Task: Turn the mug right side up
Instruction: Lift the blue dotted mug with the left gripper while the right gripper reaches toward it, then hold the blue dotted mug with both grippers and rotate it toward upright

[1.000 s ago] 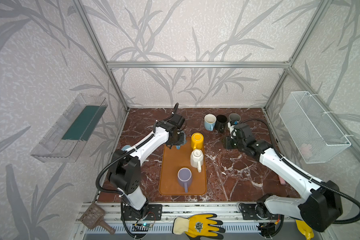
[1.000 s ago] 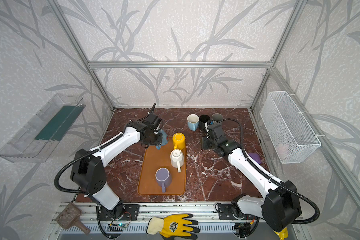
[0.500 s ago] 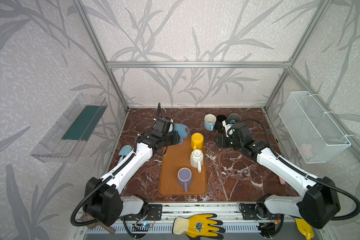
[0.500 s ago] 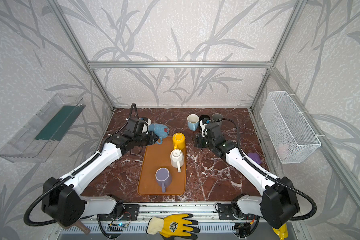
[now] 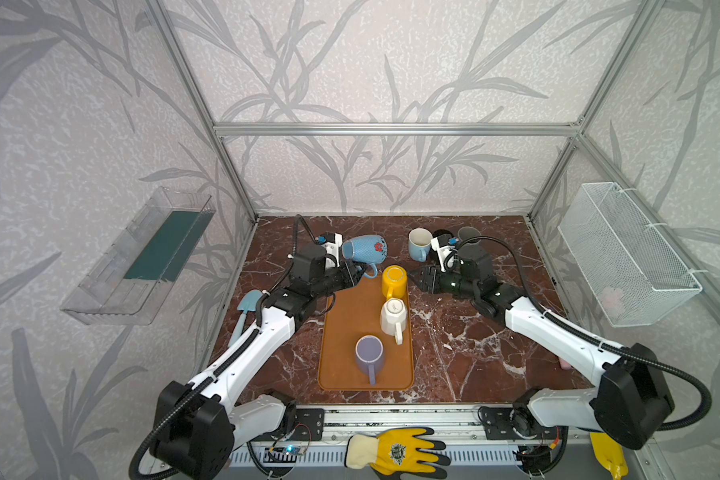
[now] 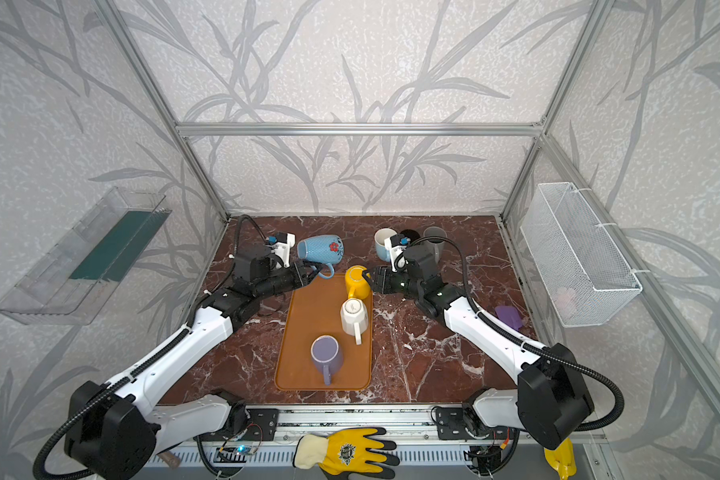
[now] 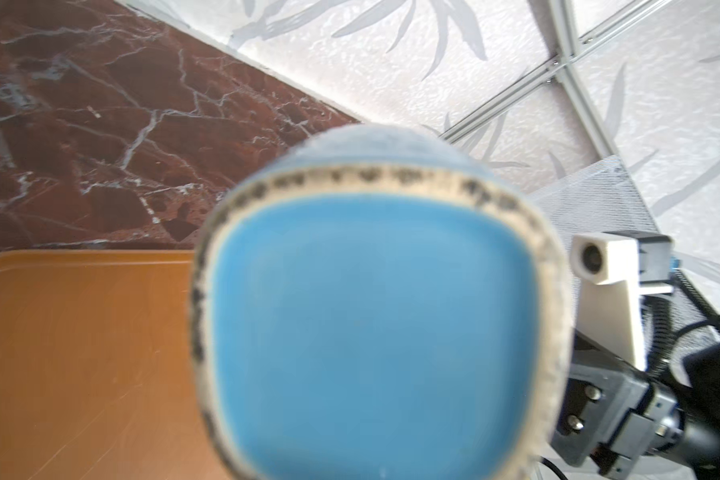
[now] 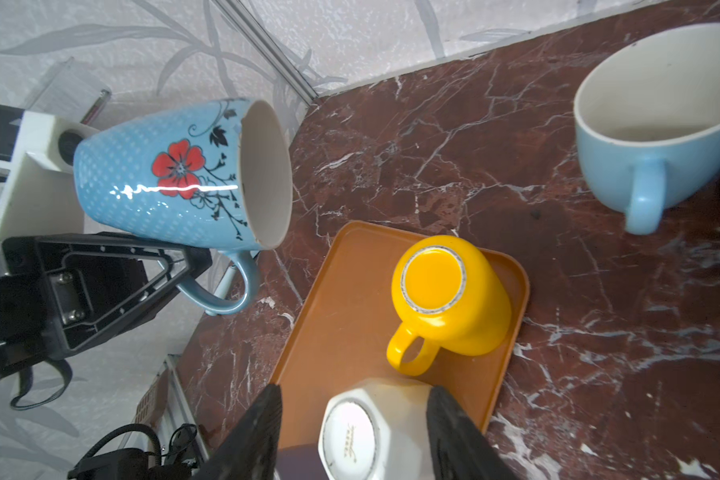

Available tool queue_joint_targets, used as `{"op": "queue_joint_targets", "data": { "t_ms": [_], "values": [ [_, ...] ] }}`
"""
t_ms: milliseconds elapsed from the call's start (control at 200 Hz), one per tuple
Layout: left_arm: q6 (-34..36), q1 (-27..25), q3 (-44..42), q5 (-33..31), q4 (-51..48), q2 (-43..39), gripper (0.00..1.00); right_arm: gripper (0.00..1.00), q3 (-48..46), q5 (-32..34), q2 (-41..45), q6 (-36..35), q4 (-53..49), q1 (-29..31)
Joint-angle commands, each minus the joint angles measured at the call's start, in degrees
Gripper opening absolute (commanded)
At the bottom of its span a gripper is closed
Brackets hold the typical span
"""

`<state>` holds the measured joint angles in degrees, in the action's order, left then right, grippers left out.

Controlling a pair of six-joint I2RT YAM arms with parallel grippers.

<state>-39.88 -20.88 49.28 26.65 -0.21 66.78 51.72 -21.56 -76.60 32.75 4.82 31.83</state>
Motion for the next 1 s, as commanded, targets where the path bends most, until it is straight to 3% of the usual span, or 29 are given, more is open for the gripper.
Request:
{"op": "queue_joint_targets", "data": {
  "t_ms": [0,275,545,995],
  "values": [
    [-3.1,0.1,-0.3,5.8,14.6,-2.1,0.00,0.57,-0.4,-4.3,-0.5,2.1,7.5,1.0],
    [-8.2,0.1,-3.2,14.6,28.1,-0.3,0.00,0.57,-3.1,-8.8,0.5,7.6,19.7,1.6],
    [-10.4,-0.1,-4.8,20.5,35.2,1.2,0.00,0.57,-4.3,-10.5,3.1,9.1,23.8,1.6],
    [-16.0,-1.2,-7.4,24.8,49.3,5.8,0.00,0.53,-5.1,-11.8,3.3,11.4,28.9,1.7]
  ]
}}
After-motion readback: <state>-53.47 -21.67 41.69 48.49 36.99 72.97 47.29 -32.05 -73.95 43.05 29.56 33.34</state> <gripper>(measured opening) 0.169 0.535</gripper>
